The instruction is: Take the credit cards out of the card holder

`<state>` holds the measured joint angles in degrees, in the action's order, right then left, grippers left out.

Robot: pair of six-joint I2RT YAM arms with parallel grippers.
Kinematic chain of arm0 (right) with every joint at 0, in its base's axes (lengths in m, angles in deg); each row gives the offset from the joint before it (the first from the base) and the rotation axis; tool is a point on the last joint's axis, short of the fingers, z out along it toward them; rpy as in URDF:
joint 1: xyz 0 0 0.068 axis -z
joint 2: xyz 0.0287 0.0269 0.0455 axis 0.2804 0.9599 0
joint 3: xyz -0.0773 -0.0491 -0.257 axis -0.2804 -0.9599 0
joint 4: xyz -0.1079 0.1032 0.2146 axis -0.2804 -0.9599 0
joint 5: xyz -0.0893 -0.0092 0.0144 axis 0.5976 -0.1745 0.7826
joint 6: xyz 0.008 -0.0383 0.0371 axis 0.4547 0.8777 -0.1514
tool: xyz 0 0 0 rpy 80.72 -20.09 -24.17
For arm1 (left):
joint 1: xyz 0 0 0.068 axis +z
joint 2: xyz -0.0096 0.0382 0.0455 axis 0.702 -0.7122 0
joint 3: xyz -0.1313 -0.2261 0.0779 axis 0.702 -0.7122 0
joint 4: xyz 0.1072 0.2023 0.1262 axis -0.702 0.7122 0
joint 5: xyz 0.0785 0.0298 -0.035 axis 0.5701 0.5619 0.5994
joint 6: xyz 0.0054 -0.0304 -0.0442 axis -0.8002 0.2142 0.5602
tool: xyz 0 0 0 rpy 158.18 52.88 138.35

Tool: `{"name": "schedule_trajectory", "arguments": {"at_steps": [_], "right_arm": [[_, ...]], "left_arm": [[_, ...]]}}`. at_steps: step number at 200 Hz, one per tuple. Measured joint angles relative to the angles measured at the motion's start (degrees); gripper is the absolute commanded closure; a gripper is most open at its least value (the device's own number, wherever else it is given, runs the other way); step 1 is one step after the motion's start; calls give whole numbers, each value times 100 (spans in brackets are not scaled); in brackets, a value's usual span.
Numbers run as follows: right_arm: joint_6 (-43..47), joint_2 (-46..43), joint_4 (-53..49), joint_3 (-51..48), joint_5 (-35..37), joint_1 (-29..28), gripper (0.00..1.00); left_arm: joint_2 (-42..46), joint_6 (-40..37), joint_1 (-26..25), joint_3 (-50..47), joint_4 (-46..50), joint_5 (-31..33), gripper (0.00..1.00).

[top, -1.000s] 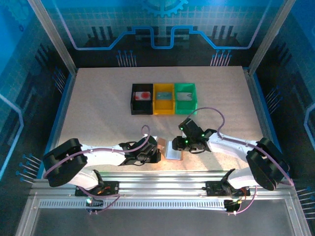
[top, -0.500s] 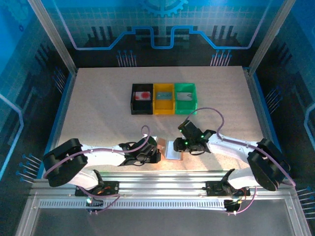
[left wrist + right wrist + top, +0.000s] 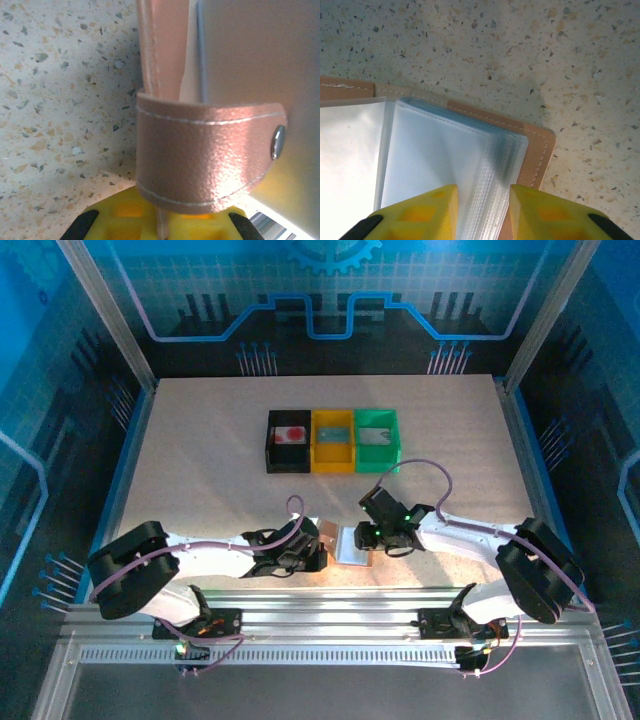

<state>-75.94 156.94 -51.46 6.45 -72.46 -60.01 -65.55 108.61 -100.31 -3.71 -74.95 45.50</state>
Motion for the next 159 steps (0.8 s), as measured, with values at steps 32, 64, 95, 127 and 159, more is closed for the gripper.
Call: {"name": "schedule_trajectory", "arguments": {"at_steps": [32,64,95,127,159], "right_arm": [[2,92,42,2,0,-96,76],[42,94,37,55,2,-133,79],[48,94,39,76,-2,-136,82],[74,94,42,131,-46,-164,85],[111,76,39,280,-42,-203,86]], "left_arm": [[-50,0,0,0,-31,0,100],[-66,0,0,0,-35,-2,100],[-85,2,0,0,-39,-2,100],[-92,2,0,0,-37,-2,100],[-92,20,0,0,-33,-17,100]]}}
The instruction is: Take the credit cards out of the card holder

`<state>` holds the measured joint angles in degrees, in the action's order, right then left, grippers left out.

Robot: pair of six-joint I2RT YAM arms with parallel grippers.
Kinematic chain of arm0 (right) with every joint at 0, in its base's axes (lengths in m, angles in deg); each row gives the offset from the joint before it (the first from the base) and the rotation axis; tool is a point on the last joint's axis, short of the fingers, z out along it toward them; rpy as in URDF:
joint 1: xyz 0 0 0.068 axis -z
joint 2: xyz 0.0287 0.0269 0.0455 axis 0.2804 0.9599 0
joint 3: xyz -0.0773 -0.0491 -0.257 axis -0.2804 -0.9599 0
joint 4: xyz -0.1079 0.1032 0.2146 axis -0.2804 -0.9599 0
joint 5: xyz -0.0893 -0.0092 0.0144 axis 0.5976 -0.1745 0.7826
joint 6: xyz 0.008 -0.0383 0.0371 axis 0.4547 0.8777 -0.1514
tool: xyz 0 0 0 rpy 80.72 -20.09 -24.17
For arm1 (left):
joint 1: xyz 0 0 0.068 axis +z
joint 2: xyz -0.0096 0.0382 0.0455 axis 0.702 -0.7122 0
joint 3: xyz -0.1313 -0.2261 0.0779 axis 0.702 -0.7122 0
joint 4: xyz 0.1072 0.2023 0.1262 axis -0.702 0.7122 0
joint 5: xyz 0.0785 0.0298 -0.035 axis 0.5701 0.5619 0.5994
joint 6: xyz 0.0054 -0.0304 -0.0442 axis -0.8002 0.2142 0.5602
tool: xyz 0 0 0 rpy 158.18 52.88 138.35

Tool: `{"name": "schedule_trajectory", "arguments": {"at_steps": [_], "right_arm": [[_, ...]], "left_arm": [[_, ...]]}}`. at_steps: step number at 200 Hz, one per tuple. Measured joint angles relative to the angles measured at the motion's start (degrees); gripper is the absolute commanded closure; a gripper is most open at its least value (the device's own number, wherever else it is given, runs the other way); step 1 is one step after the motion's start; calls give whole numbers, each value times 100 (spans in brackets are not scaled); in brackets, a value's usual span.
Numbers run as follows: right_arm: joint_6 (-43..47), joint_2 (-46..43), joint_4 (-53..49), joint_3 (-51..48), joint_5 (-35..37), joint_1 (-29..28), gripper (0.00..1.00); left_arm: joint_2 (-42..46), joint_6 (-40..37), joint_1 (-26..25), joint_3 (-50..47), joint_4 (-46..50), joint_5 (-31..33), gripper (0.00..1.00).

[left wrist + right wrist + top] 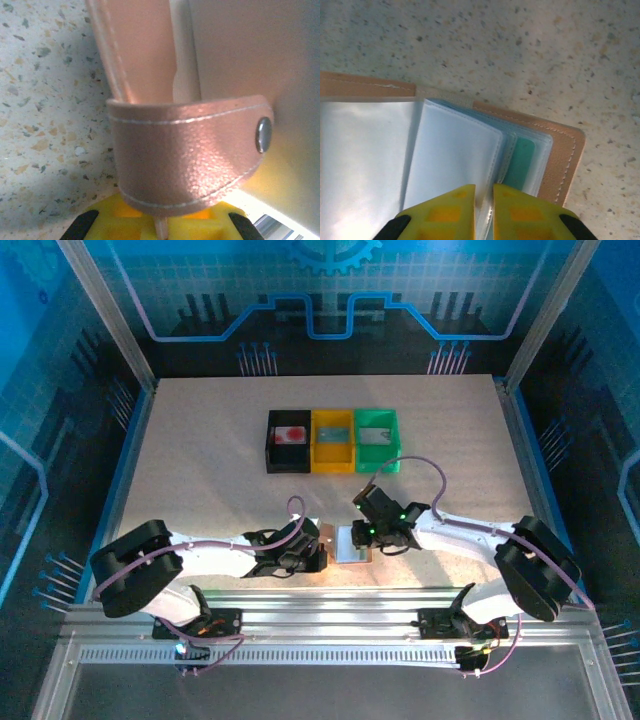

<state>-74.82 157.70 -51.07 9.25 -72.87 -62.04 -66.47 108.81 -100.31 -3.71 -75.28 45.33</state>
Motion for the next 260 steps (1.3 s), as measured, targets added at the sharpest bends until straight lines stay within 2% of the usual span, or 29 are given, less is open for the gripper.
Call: {"name": "schedule_trajectory", "arguments": {"at_steps": [52,163,185,208,220,260], "right_arm": [[42,-50,37,282,-116,-131,89],[39,39,229,494,-437,-413,89],[39,90,284,505,-483,-424,89],[39,109,302,507,-507,-448,89],[39,109,302,507,-511,-466,89],[39,136,304,518,-516,-485,89]], "left_arm": [[0,0,-2,0,0,-9,100],[229,-26,-39,-2,188,-11,100],[385,-33,-39,-81,249,-7,87],[586,-24,-39,-140,358,39,79],[708,-57,-39,-144,437,74,70],[1036,-66,-39,-155,601,173,56]]}}
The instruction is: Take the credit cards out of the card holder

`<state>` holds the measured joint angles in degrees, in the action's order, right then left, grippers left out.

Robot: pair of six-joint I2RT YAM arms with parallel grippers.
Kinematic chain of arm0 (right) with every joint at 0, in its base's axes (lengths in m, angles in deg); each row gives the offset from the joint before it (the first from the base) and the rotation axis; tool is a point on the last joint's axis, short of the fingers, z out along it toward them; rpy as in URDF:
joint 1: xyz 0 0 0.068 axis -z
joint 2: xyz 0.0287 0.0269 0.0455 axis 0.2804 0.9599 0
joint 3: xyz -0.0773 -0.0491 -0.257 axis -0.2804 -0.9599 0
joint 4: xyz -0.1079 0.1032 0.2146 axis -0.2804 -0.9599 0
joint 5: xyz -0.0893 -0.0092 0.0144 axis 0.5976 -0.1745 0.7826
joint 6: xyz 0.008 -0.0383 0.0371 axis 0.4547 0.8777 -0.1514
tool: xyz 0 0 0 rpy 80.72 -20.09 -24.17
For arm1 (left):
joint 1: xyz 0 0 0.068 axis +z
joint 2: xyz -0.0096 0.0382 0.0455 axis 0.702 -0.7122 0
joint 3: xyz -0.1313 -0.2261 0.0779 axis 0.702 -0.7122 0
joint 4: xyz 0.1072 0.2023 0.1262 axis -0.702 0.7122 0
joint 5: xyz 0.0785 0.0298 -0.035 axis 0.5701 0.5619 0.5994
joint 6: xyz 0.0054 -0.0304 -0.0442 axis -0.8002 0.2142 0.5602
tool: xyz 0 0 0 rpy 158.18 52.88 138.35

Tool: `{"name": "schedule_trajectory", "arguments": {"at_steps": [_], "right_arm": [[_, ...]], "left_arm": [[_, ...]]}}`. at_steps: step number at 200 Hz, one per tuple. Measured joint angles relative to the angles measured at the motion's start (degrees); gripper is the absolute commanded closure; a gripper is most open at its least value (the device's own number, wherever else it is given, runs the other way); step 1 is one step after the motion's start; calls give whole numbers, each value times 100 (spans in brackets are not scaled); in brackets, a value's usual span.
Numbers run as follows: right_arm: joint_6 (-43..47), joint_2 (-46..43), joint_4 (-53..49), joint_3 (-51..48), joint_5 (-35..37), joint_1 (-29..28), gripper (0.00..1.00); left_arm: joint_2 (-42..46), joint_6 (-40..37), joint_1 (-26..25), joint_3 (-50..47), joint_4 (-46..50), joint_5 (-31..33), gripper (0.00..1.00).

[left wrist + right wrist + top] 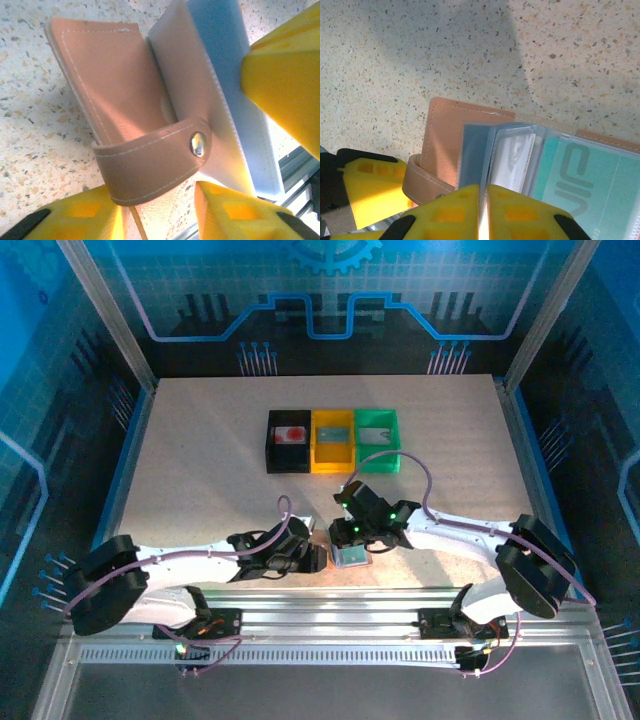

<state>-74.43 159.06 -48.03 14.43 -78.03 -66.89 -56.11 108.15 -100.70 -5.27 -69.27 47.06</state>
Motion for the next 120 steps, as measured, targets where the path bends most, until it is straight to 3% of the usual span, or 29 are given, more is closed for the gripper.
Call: {"name": "schedule_trajectory", "arguments": {"at_steps": [49,120], "right_arm": [[0,118,-2,85,-9,-66,89],[-2,240,-57,107,-4,-87,85]], "left_arm": [[245,-92,2,0,278,87,47],[625,-201,2,0,474,190,43]]}}
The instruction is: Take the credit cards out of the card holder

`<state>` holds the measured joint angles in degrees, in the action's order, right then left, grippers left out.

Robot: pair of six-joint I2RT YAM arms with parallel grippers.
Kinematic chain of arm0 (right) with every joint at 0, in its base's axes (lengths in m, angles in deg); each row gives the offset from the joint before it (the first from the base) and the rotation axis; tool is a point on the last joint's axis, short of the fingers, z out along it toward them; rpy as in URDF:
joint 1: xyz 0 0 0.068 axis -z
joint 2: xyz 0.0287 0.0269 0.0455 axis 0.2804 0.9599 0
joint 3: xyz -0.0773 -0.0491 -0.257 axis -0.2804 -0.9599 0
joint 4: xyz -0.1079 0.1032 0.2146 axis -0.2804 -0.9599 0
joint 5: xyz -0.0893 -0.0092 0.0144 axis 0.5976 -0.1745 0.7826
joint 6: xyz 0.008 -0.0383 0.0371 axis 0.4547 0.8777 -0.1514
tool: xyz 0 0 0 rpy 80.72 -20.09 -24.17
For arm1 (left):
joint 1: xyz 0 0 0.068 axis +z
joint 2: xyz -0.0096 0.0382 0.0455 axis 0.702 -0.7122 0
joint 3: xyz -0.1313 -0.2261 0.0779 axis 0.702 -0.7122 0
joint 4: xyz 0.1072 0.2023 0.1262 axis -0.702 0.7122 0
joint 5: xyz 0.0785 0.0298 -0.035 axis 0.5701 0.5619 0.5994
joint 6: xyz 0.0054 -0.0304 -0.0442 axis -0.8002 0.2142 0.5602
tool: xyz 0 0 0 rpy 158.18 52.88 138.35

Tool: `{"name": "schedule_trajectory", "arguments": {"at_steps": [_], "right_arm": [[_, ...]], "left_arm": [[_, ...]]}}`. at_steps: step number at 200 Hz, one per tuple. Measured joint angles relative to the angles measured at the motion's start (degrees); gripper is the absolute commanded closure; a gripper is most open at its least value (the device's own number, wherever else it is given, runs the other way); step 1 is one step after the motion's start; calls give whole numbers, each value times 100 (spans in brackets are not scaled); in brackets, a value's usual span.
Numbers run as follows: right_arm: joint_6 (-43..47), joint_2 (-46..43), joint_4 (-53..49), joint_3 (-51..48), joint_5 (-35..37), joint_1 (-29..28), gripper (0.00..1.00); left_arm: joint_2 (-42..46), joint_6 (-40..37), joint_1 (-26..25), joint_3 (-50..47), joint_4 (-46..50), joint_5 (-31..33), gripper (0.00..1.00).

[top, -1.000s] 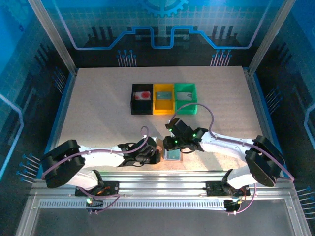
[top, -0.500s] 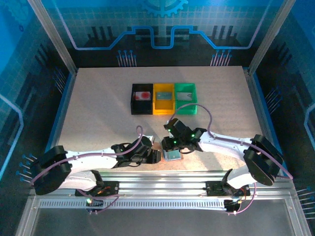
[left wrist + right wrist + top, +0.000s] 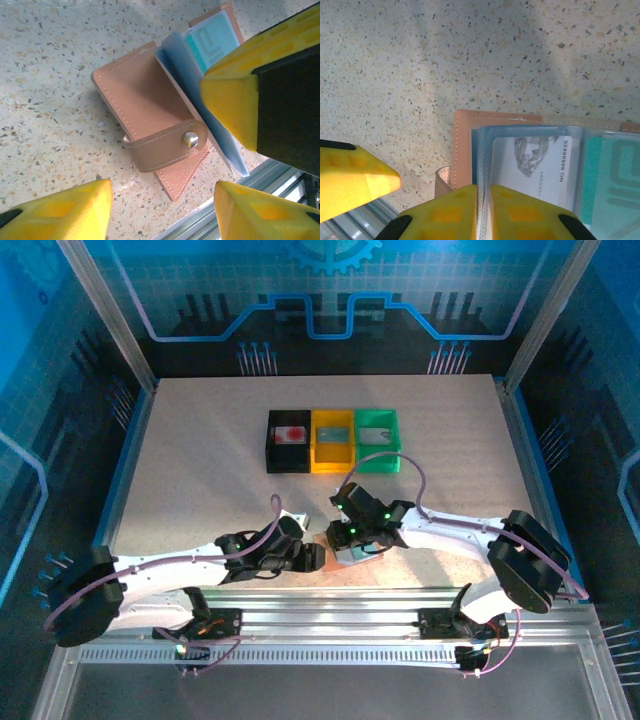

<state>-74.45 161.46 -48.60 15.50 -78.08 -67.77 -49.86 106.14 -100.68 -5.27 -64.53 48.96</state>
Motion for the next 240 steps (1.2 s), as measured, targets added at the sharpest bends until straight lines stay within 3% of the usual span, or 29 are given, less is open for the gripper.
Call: {"name": "schedule_trajectory", "arguments": {"at_steps": [85,131,194,240], "right_arm": [[4,24,-216,70,79,0,76],[55,2,-350,72,177,0,64],[103,-63,-509,63,212,68,64],[289,-413,-579,9,125,560,67]], "left_arm": [[-367,-20,0,7,-28,-37,42],[-457,-20,0,114,-44,-72,42],[-581,-22,-2,358,-24,-175,41],[-883,-20,0,577,74,-186,40]]}}
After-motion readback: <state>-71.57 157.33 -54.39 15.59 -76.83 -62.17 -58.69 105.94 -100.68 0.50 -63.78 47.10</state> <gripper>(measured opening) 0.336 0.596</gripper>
